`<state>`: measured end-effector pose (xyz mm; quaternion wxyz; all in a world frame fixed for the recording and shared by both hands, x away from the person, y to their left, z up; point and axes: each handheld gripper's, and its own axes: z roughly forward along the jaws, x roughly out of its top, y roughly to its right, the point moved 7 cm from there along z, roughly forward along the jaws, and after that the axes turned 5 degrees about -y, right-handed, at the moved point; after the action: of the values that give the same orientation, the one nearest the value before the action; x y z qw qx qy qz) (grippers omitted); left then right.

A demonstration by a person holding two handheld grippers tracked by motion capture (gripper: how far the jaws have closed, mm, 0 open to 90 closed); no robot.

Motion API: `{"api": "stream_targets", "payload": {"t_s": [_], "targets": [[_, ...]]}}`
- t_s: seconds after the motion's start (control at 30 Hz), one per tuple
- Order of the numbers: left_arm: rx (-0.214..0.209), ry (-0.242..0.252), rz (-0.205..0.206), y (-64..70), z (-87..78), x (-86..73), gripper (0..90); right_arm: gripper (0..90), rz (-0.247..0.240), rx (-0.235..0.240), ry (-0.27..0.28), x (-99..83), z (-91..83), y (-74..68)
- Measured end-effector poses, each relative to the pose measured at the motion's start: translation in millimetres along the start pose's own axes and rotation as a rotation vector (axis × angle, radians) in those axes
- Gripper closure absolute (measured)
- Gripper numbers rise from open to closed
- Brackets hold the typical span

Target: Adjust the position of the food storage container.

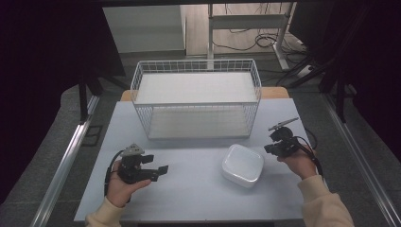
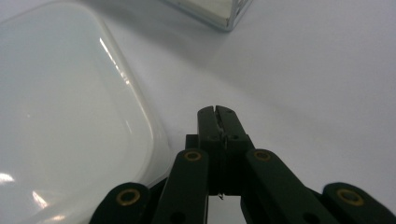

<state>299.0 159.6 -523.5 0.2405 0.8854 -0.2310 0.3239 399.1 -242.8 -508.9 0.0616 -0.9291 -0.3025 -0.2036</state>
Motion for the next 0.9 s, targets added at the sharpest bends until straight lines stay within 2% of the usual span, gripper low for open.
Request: {"api": "stream_targets", "payload": {"t_s": [0.1,0.23,0.3,0.47,0.63,0.73,0.9], "targets": [[-0.001,0.001,-0.002,-0.2,-0.1,-0.1,20.7,89.7,-0.014,0.003,-0.02,-4.7,2.3,-2.8],[-0.001,-0.005,-0.001,-0.1,0.5,-0.8,20.7,89.8,-0.026,0.037,-0.03,-8.6,4.5,-10.8],[-0.001,-0.006,-0.001,-0.2,0.5,-0.8,20.7,89.8,-0.033,0.027,-0.035,-10.9,4.0,-13.7],[-0.002,-0.006,-0.002,-0.5,0.2,-1.0,20.7,89.7,-0.013,0.05,-0.036,-15.1,2.4,-17.9],[-0.004,-0.007,-0.001,0.3,0.4,-1.1,20.7,89.8,-0.02,0.072,-0.036,-21.2,-0.7,-31.6],[-0.004,-0.008,0.0,0.8,0.5,-1.3,20.7,89.8,-0.045,0.087,-0.04,-25.5,-1.8,-45.2],[-0.004,-0.01,0.001,0.6,1.0,-1.7,20.7,89.8,-0.055,0.096,-0.035,-28.4,-2.9,-52.1]]}}
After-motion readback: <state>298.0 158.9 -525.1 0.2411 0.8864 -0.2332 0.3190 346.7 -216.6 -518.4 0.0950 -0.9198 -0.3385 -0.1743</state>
